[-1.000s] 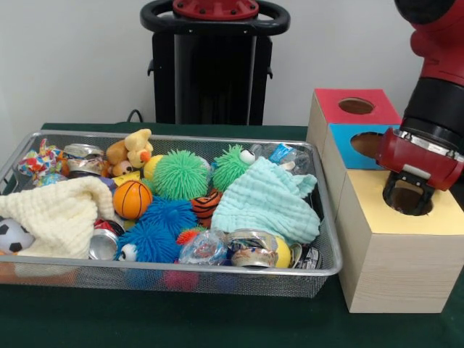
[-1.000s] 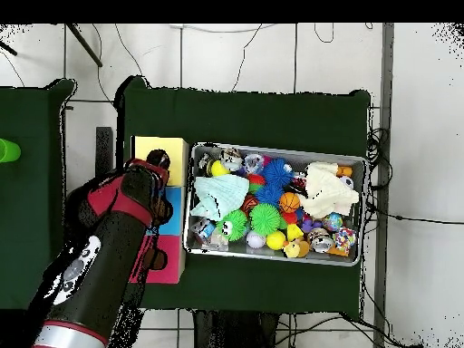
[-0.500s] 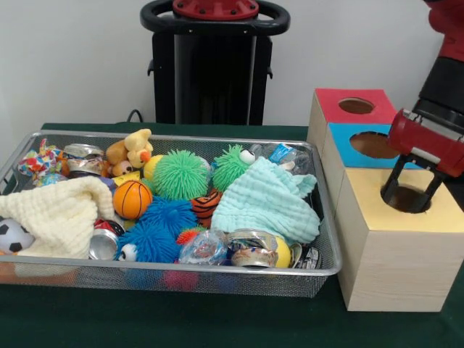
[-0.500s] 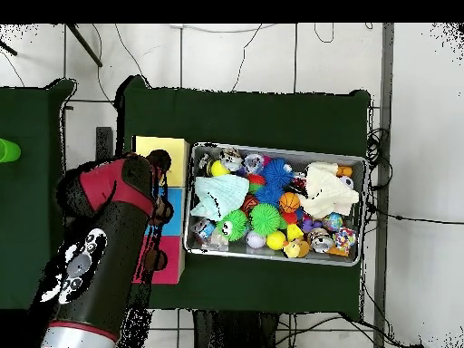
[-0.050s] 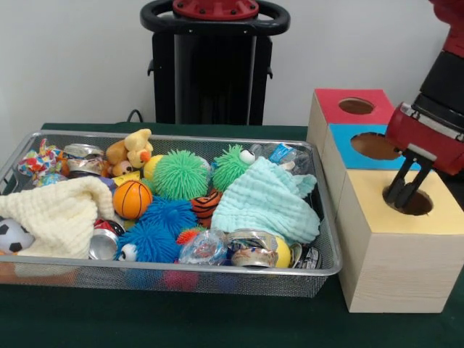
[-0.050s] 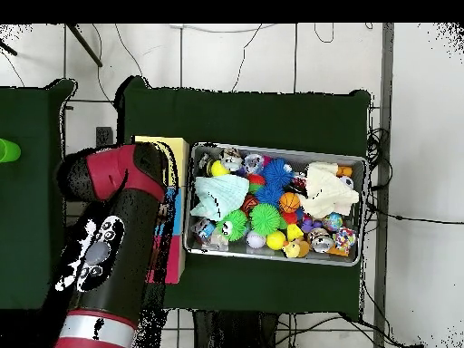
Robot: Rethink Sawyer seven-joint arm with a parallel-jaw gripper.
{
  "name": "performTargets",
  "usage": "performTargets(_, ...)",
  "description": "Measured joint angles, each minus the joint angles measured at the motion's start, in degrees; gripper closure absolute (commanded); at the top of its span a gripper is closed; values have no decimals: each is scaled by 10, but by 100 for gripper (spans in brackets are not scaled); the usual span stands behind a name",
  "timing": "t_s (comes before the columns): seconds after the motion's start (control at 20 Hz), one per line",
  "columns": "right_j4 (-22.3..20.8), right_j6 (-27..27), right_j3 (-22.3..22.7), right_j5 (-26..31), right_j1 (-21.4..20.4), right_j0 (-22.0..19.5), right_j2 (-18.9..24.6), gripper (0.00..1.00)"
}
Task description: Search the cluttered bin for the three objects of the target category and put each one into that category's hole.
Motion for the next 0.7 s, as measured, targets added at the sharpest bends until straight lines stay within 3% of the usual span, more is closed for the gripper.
performTargets(0.7, 0, 0, -6, 0, -53, -24, -8, 100)
